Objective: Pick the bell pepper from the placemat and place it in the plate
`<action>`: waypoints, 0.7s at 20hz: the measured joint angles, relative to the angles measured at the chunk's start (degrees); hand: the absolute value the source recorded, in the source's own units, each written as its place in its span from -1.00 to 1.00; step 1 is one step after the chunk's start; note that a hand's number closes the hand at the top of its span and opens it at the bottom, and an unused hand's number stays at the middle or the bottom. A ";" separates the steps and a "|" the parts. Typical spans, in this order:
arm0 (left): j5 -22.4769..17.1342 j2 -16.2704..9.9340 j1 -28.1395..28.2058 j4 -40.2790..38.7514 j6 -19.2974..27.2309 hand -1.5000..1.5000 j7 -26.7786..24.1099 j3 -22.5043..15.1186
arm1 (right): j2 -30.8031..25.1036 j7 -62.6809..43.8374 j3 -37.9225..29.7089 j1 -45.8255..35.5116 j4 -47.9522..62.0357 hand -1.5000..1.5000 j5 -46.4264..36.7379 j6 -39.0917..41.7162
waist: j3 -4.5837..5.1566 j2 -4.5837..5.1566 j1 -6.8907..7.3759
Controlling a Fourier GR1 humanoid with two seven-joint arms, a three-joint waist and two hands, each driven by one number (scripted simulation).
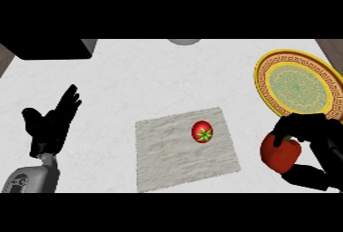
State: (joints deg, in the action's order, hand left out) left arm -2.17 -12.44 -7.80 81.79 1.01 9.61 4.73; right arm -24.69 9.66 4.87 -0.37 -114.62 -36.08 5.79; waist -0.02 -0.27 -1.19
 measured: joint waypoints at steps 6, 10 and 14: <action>0.42 0.45 -1.29 -0.72 -0.45 0.00 -0.04 -0.37 | 0.12 -3.04 -10.51 -3.97 4.77 1.00 8.15 2.25 | 0.02 0.22 0.90; 0.48 0.59 -1.05 0.53 -0.82 0.00 0.80 -0.64 | -1.24 -1.05 -15.95 -9.23 15.05 1.00 11.12 2.67 | 0.00 0.31 1.39; 0.52 0.88 -2.03 -1.72 -1.06 0.00 -0.34 -0.06 | -3.99 3.41 -19.79 -13.96 26.90 1.00 11.18 2.31 | 0.01 0.40 1.53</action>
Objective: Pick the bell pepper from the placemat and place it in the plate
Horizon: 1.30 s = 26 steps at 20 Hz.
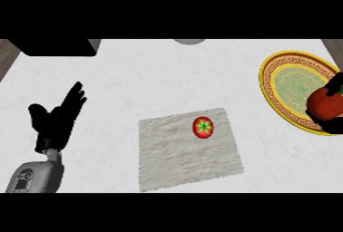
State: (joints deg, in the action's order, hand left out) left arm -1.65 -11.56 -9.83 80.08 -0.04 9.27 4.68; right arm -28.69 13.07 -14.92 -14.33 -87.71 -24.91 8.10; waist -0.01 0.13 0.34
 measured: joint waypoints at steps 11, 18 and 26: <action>0.03 -0.20 -2.24 -0.58 -1.12 0.00 0.89 0.09 | -7.64 14.36 -0.50 -15.20 36.99 1.00 -7.41 -2.11 | -0.10 0.48 1.52; 0.53 0.27 -1.71 0.79 -0.77 0.00 1.50 -0.35 | -9.77 22.95 0.57 -22.34 54.29 -1.00 -8.87 2.93 | -0.13 0.52 1.73; 1.17 0.60 -1.03 0.26 -0.36 0.00 0.63 -0.24 | -10.55 36.38 -4.74 -27.19 59.14 -1.00 -2.08 7.80 | -0.11 0.18 0.72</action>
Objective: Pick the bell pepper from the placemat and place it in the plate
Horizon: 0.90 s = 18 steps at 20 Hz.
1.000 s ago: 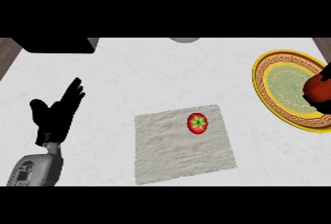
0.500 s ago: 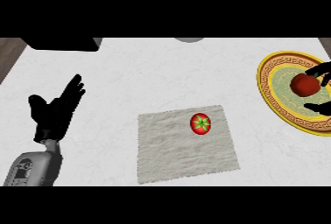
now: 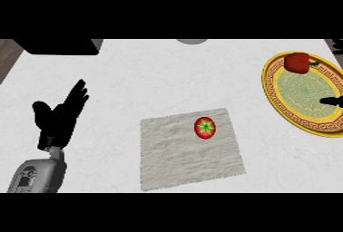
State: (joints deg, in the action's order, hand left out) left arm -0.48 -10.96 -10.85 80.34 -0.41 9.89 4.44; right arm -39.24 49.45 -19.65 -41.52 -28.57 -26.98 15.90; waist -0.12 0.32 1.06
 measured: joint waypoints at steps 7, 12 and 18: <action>-0.42 -0.06 0.69 1.00 0.20 0.00 0.68 0.67 | -2.11 -7.13 -4.50 -2.23 2.17 -1.00 9.22 10.31 | 0.10 -0.38 -0.73; -0.26 -0.44 1.08 0.14 -0.18 0.00 -0.25 0.99 | -4.86 -15.76 -5.57 -3.37 5.58 -1.00 13.65 19.56 | 0.09 -0.22 -0.70; 0.13 0.38 0.84 0.02 0.12 0.00 -0.55 0.45 | -7.29 -17.24 -6.17 -1.66 6.72 -1.00 16.71 22.51 | -0.04 0.18 -0.09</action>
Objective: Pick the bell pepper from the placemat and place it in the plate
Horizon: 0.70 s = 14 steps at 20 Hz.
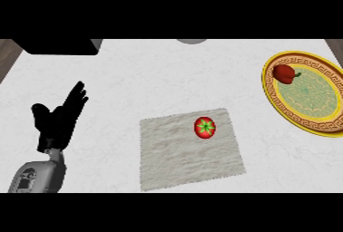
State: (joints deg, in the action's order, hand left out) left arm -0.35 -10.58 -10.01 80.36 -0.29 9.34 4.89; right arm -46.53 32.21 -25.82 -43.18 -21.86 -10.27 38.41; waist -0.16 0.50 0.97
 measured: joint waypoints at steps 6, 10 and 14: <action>-0.34 -0.37 -0.91 0.13 -0.77 0.00 0.30 0.08 | -1.91 0.50 0.25 0.93 0.43 -1.00 1.47 -0.11 | -0.08 0.26 0.63; -0.06 -0.25 -1.28 0.02 -0.49 0.00 0.01 0.12 | -3.55 0.98 0.46 1.71 0.86 -1.00 2.12 -0.33 | -0.13 0.40 0.83; 0.11 0.54 -1.65 -0.33 -0.11 0.00 -0.04 -0.25 | -4.71 1.97 0.86 2.78 1.15 -1.00 2.46 -1.06 | -0.20 0.59 1.08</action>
State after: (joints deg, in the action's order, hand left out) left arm -0.23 -10.04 -11.66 80.03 -0.40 9.30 4.64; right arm -51.25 34.18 -24.97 -40.40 -20.70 -7.81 37.34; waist -0.36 1.09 2.05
